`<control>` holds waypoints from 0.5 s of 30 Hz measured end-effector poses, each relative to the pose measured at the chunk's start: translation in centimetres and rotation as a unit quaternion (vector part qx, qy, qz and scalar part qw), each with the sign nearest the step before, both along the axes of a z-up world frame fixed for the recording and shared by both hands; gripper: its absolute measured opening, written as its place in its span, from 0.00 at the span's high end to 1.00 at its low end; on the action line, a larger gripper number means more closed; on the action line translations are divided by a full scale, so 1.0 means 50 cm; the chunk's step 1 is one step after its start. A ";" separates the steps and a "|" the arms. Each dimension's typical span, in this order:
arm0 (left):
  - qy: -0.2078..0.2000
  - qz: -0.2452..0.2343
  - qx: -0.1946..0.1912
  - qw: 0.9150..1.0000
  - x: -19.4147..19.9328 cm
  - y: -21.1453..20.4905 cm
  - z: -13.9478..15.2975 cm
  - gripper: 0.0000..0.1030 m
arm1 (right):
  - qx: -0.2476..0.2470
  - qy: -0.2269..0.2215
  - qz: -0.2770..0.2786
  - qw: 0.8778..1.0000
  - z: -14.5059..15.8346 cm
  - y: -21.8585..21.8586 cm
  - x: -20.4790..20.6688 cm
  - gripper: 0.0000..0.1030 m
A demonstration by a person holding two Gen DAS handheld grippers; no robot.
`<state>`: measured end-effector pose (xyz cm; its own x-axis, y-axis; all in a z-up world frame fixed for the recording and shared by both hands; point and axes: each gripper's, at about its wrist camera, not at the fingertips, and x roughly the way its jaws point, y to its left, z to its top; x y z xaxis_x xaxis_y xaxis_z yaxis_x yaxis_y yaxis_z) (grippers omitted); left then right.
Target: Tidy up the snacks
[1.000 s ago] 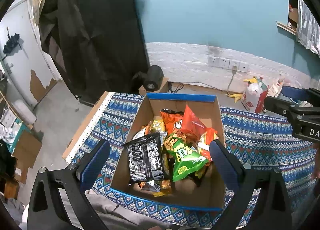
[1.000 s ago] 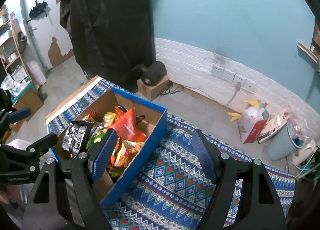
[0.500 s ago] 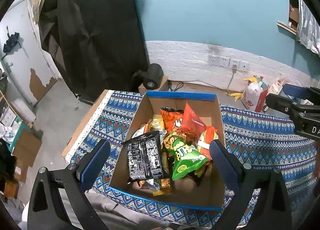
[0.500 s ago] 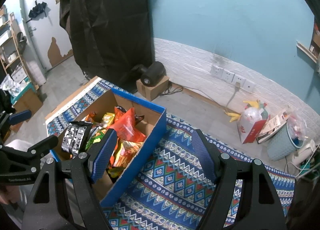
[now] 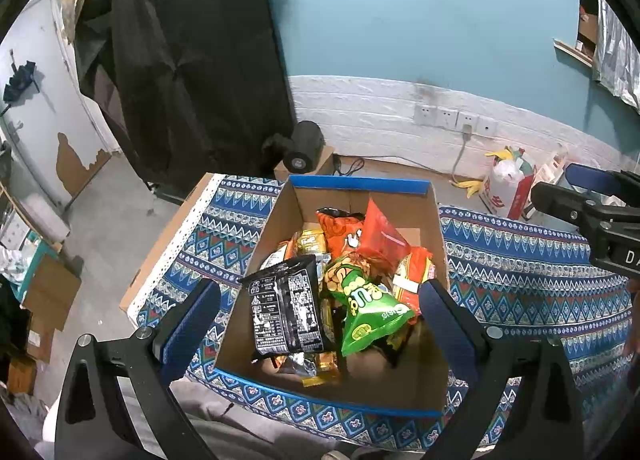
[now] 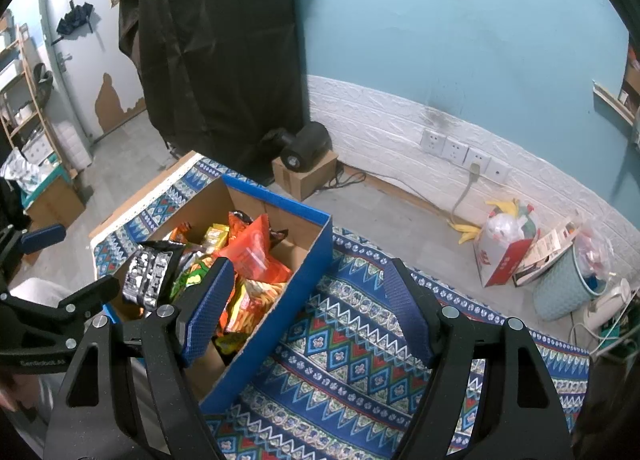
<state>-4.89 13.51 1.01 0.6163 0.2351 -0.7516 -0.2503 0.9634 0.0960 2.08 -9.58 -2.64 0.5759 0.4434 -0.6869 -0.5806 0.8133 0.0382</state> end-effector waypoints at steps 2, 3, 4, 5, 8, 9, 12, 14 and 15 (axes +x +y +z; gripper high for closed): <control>0.000 0.001 -0.002 1.000 -0.001 0.001 -0.001 0.03 | 0.000 0.000 0.000 1.000 0.000 0.001 0.000 0.26; 0.001 0.002 -0.003 1.000 -0.001 0.002 -0.001 0.03 | 0.000 0.000 0.000 1.000 0.000 -0.001 0.000 0.26; 0.002 0.003 -0.004 1.000 -0.001 0.002 -0.002 0.03 | 0.000 0.000 0.000 1.000 0.000 0.001 0.000 0.26; 0.002 0.004 -0.004 1.000 -0.001 0.003 -0.003 0.03 | 0.000 0.000 0.000 1.000 0.000 -0.002 0.000 0.26; 0.005 0.004 -0.006 1.000 0.000 0.004 -0.005 0.03 | -0.001 0.001 0.000 1.000 0.000 -0.002 0.000 0.26; 0.005 0.005 -0.006 1.000 0.000 0.003 -0.006 0.03 | 0.000 0.000 0.000 1.000 0.000 0.001 -0.001 0.26; 0.008 0.003 -0.008 1.000 0.001 0.002 -0.007 0.03 | 0.000 0.000 0.000 1.000 0.000 0.001 -0.001 0.26; 0.008 0.004 -0.009 1.000 0.002 0.003 -0.007 0.03 | 0.000 0.000 0.000 1.000 0.000 0.001 -0.001 0.26; 0.008 0.003 -0.010 1.000 0.002 0.003 -0.007 0.03 | 0.000 0.000 0.000 1.000 0.000 0.000 0.000 0.26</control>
